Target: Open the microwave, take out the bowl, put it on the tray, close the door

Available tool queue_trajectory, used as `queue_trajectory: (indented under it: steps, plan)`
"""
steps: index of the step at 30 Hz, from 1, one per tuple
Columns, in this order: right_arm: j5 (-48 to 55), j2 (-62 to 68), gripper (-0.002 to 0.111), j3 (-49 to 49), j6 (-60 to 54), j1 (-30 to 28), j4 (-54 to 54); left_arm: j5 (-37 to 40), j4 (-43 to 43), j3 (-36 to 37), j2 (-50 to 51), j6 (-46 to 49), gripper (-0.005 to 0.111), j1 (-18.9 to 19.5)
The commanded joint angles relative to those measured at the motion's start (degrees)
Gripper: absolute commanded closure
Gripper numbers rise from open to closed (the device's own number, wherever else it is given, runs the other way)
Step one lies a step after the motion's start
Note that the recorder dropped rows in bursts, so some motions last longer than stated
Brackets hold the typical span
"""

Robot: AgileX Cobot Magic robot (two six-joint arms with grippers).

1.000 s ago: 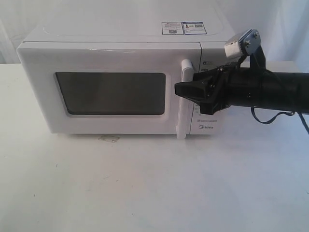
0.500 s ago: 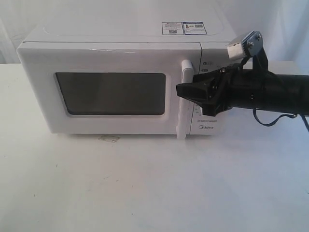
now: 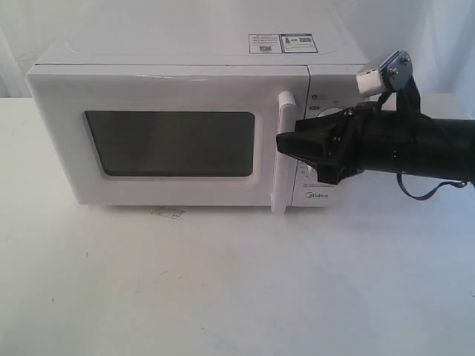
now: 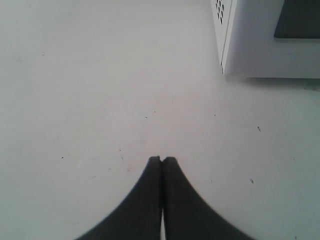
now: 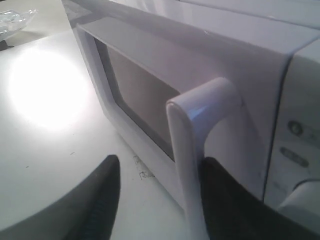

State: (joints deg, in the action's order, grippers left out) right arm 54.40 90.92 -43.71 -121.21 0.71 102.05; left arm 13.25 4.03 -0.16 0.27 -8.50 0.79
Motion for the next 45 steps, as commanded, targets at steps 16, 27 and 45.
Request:
queue_trajectory:
  steps: [16, 27, 45]
  plan:
    - [15.6, -6.9, 0.108, 6.9, -0.9, 2.2, -4.3, 0.0, -0.2, 0.2, -0.3, 0.0, 0.107, 0.2]
    - [15.0, -8.2, 0.108, 7.8, -0.9, 2.1, -5.1, 0.0, -0.2, 0.2, -0.3, 0.0, 0.107, 0.2]
    - [-8.2, -7.9, 0.055, 2.8, -0.9, 2.1, -6.5, 0.0, -0.2, 0.2, -0.3, 0.0, 0.107, 0.2]
